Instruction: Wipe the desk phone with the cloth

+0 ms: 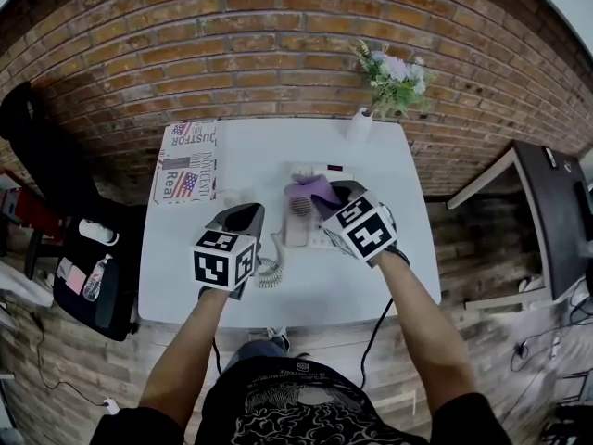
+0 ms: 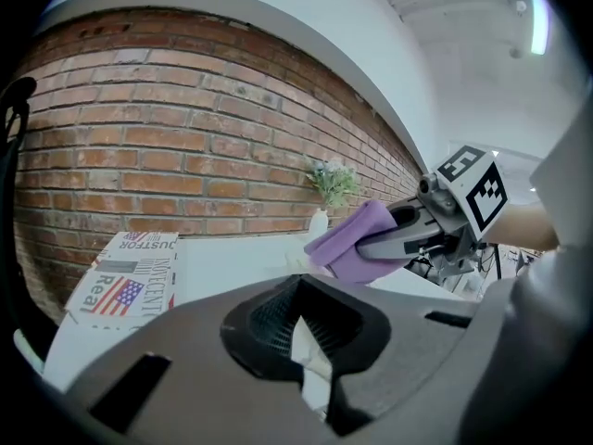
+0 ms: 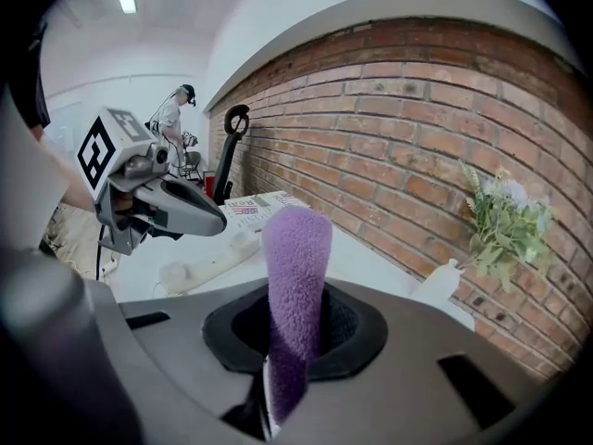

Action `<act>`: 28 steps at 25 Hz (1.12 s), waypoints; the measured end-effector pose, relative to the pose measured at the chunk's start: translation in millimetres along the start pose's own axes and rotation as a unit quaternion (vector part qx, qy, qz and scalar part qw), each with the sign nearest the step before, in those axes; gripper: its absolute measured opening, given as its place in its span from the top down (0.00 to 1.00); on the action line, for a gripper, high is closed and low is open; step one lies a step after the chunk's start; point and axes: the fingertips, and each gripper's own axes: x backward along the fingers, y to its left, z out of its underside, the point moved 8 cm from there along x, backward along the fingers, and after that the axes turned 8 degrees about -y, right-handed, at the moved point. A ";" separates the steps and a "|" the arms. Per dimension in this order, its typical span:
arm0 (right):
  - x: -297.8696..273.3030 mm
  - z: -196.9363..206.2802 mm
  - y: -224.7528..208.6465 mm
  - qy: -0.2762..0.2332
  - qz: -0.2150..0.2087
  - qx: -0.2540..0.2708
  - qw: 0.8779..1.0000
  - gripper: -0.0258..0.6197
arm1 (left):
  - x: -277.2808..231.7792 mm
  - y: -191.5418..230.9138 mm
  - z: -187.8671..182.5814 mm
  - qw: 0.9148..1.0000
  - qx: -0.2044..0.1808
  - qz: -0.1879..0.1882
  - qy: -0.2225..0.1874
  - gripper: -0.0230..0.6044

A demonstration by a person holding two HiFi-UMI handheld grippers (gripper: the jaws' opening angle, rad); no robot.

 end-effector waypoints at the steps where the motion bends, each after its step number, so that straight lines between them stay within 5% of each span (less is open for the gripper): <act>1: -3.2 -4.8 -6.8 -0.002 0.001 0.001 1.000 0.89 | -4.6 3.6 -1.8 1.000 0.002 0.000 0.000 0.96; 16: -59.6 -59.1 -81.9 -0.001 0.016 0.020 1.000 0.89 | -29.4 43.0 -4.0 1.000 0.026 -0.003 0.010 0.96; 28: -127.5 -37.8 -95.4 0.032 -0.094 0.029 0.995 0.89 | -31.3 33.6 -2.6 0.996 0.048 -0.078 0.010 0.96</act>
